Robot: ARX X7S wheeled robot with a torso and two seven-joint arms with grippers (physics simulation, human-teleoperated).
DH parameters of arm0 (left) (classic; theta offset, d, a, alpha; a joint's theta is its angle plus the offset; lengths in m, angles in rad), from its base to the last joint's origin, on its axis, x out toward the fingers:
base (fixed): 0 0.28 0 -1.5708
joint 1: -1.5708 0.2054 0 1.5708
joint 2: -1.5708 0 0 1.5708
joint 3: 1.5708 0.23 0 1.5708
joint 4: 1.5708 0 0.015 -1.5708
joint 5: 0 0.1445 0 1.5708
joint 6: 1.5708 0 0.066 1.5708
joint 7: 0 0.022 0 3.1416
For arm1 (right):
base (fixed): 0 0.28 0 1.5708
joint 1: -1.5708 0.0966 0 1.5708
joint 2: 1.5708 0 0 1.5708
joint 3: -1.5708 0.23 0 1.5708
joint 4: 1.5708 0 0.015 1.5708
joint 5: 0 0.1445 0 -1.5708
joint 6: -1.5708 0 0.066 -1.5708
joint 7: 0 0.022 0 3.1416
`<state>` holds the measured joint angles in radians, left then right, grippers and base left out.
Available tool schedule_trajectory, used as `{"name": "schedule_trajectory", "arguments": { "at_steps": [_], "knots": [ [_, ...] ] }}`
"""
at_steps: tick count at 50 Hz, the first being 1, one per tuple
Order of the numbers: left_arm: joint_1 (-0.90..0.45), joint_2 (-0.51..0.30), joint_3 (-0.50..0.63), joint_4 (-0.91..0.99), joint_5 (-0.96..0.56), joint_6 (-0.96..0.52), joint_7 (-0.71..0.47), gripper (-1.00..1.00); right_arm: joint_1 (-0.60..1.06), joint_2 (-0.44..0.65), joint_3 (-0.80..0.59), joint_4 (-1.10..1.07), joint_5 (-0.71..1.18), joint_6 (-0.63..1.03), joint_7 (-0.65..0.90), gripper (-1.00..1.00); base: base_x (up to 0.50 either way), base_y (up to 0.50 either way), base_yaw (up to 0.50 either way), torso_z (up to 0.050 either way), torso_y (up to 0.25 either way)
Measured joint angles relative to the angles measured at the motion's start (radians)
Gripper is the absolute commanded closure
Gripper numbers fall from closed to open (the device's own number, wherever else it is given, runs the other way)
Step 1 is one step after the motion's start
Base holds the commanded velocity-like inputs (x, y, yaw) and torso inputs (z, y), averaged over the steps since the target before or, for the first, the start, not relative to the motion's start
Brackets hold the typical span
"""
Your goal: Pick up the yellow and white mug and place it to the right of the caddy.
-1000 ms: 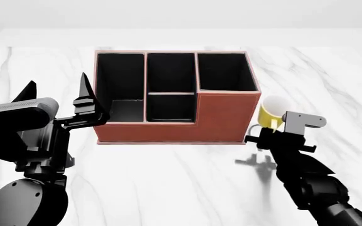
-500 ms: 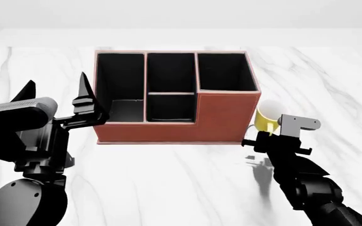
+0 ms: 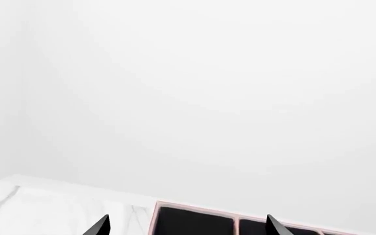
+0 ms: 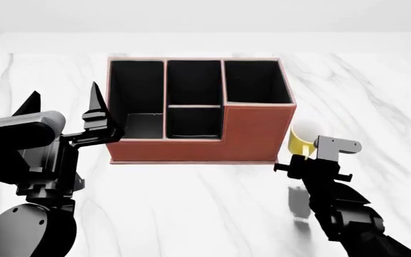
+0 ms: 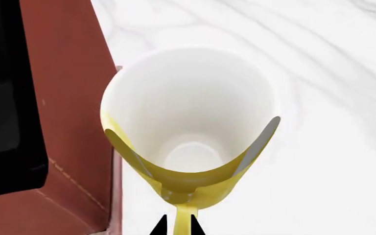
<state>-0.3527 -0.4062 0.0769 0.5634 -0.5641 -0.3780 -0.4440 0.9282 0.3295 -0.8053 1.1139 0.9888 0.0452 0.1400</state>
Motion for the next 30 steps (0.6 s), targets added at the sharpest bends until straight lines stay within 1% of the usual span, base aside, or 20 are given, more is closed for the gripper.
{"name": "schedule_trajectory", "arguments": {
  "at_steps": [30],
  "knots": [
    [-0.003,-0.005,0.006,-0.001,-0.004,0.002,-0.007,-1.00,0.026,-0.064,0.022,0.171,-0.037,-0.046,-0.076,1.00,0.00,0.00,0.00,0.000,0.000]
  ]
}}
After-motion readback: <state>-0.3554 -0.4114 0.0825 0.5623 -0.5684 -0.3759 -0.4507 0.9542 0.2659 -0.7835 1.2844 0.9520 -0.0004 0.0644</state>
